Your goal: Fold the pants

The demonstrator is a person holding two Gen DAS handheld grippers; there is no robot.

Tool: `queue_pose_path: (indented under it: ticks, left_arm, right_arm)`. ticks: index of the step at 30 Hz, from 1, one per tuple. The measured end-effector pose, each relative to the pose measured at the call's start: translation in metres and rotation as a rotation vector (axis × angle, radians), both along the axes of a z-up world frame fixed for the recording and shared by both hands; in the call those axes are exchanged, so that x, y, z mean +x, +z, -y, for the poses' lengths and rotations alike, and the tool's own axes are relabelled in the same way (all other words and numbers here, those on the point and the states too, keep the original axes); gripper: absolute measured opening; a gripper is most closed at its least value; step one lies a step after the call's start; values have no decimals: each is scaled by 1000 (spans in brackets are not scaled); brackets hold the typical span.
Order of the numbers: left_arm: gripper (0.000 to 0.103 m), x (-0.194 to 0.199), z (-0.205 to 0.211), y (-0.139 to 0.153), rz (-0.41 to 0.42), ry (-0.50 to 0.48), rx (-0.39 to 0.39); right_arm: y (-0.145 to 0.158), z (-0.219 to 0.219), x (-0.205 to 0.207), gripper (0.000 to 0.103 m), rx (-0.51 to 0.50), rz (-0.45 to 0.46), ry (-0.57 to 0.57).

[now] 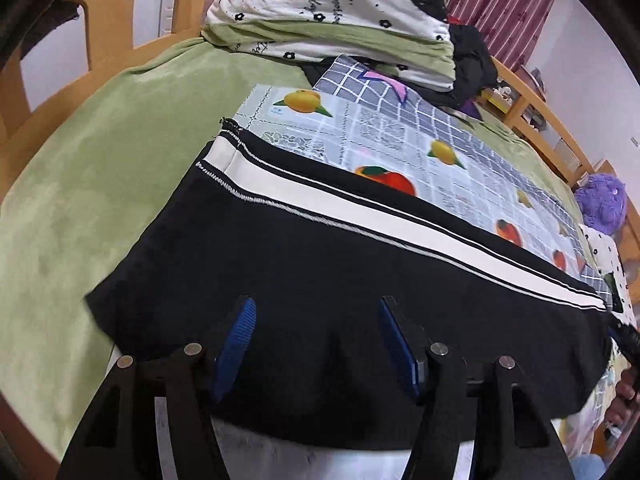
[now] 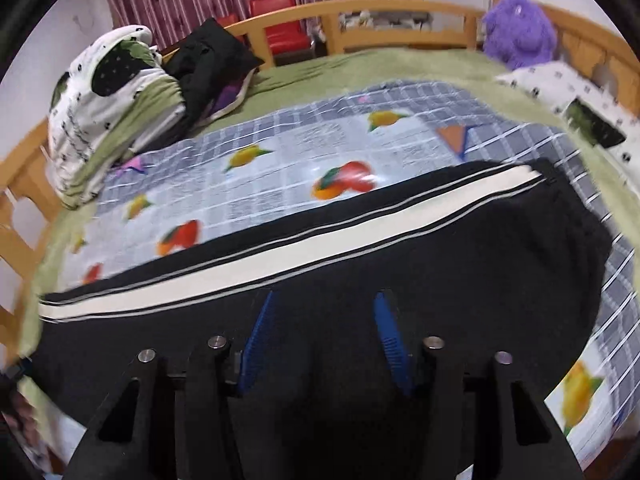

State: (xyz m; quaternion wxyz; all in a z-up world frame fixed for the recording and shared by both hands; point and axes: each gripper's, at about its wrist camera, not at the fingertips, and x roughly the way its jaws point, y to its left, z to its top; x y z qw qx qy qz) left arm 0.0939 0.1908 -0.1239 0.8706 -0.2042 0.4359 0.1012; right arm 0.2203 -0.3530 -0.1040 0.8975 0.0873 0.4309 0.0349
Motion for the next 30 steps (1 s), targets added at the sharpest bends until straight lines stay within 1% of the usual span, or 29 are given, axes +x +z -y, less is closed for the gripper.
queue_pose_path:
  ticks: [2, 5, 7, 8, 9, 10, 11, 12, 15, 17, 19, 20, 22, 23, 25, 28, 30]
  left_arm:
    - [57, -11, 5, 21, 30, -3, -11]
    - [57, -25, 15, 58, 95, -12, 26]
    - [57, -35, 25, 82, 134, -34, 50]
    - [57, -43, 30, 92, 161, -36, 59]
    - [57, -48, 33, 97, 176, -36, 62]
    - [57, -54, 37, 100, 191, -39, 60]
    - [58, -60, 39, 100, 206, -44, 50]
    - [58, -66, 42, 98, 220, -45, 37]
    - [58, -75, 50, 81, 228, -55, 2]
    - [58, -79, 58, 64, 219, -61, 8]
    - [58, -82, 63, 46, 221, -50, 20]
    - [58, -85, 64, 39, 216, -47, 21]
    - [58, -90, 66, 20, 171, -47, 11]
    - [58, -92, 64, 11, 142, -54, 9]
    - [58, -98, 56, 3, 121, -47, 25]
    - [58, -112, 38, -2, 159, 3, 19]
    - [58, -120, 18, -8, 169, 65, -28]
  right_arm:
    - [13, -15, -5, 44, 10, 1, 18]
    - [45, -41, -25, 44, 3, 59, 62]
    - [65, -59, -43, 46, -30, 102, 82]
    - [74, -68, -53, 48, -37, 123, 95]
    - [79, -74, -59, 55, -39, 137, 105]
    - [83, -81, -69, 60, -35, 155, 113]
    - [84, -87, -79, 62, -25, 173, 123]
    - [83, -90, -85, 65, -16, 181, 131]
    - [65, -98, -105, 67, 24, 190, 162]
    - [46, -100, -114, 67, 29, 179, 179]
    - [24, -102, -121, 67, 5, 149, 191]
    - [18, -102, -122, 67, -3, 134, 201]
    - [6, -97, -125, 67, -5, 133, 218]
    - [1, -92, -125, 67, -9, 142, 211]
    - [-5, -85, -123, 67, -22, 139, 202]
    - [-7, -69, -120, 67, -19, 149, 182]
    - [-8, -59, -118, 67, 9, 151, 164]
